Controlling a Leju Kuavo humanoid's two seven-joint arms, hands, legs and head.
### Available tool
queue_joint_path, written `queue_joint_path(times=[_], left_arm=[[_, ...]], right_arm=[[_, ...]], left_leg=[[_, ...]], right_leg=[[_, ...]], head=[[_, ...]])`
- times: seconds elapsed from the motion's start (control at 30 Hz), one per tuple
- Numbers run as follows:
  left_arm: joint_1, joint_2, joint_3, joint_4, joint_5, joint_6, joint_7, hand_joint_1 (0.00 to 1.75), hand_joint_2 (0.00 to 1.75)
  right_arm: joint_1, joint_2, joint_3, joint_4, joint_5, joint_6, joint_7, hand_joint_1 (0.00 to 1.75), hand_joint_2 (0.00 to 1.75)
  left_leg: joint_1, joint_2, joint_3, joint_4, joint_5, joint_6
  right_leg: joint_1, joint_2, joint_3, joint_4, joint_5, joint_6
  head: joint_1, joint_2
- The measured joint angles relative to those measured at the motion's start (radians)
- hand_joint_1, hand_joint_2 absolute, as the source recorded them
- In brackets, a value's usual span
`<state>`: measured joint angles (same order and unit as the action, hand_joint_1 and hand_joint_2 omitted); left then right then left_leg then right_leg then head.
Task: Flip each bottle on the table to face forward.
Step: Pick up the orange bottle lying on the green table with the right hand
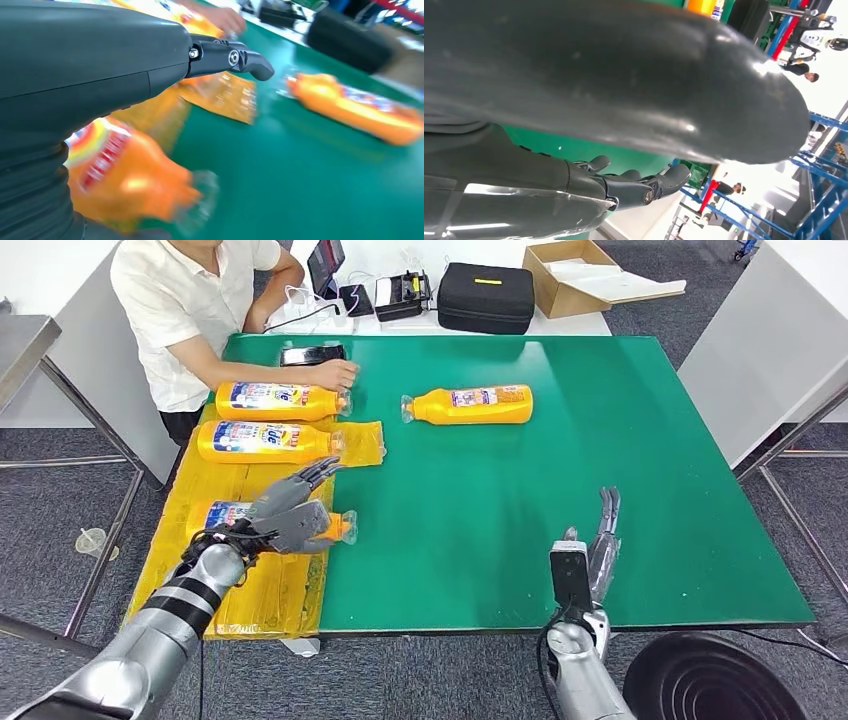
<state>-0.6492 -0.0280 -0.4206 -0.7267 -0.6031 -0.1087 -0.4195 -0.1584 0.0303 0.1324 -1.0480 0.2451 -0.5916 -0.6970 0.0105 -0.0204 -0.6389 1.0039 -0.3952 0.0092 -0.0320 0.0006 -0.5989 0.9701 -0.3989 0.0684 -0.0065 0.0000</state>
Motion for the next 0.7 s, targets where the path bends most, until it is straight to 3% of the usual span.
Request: queue_joint_path(times=[0.07,0.2,0.27,0.47,0.6,0.7], left_arm=[[0.041,0.004,-0.01,-0.075,0.053,-0.024,0.008,0.0,1.75],[0.1,0.013,-0.031,-0.185,0.121,-0.029,0.02,0.0,1.75],[0.133,0.011,-0.034,-0.237,0.198,-0.022,0.022,0.0,1.75],[0.27,-0.051,-0.039,-0.376,0.444,0.049,0.054,0.0,1.75],[0.309,-0.1,-0.041,-0.394,0.581,0.086,0.091,0.0,1.75],[0.322,-0.12,-0.049,-0.395,0.596,0.123,0.095,0.0,1.75]], right_arm=[[0.009,-0.005,0.0,-0.004,0.004,-0.001,0.0,0.0,0.0],[0.024,-0.012,-0.001,-0.015,0.012,-0.002,0.0,0.0,1.75],[0.021,-0.018,-0.002,-0.007,0.07,-0.004,0.024,0.0,1.75],[-0.072,-0.078,-0.009,0.159,0.475,-0.014,0.219,0.0,1.75],[-0.149,-0.128,-0.006,0.276,0.722,-0.019,0.357,0.0,1.75],[-0.197,-0.168,0.004,0.336,0.822,-0.014,0.413,0.0,1.75]], left_leg=[[0.0,0.0,0.0,0.0,0.0,0.0],[0.0,0.0,0.0,0.0,-0.001,0.0],[0.0,0.0,0.0,0.0,-0.001,0.0],[-0.002,-0.001,-0.001,0.0,0.0,0.001],[-0.003,-0.001,-0.001,0.0,0.0,0.001],[-0.003,-0.001,-0.001,0.0,0.0,0.002]], right_leg=[[0.0,0.0,0.0,0.0,0.0,0.0],[0.0,0.0,0.0,0.0,0.0,0.0],[0.0,0.0,0.0,0.0,0.0,0.0],[-0.001,-0.001,0.0,-0.001,0.0,0.0],[-0.002,-0.001,0.0,-0.001,0.001,0.001],[-0.002,-0.001,0.0,-0.001,0.001,0.002]], head=[[0.0,0.0],[0.0,0.0],[0.0,0.0],[0.0,0.0],[0.0,0.0],[0.0,0.0]])
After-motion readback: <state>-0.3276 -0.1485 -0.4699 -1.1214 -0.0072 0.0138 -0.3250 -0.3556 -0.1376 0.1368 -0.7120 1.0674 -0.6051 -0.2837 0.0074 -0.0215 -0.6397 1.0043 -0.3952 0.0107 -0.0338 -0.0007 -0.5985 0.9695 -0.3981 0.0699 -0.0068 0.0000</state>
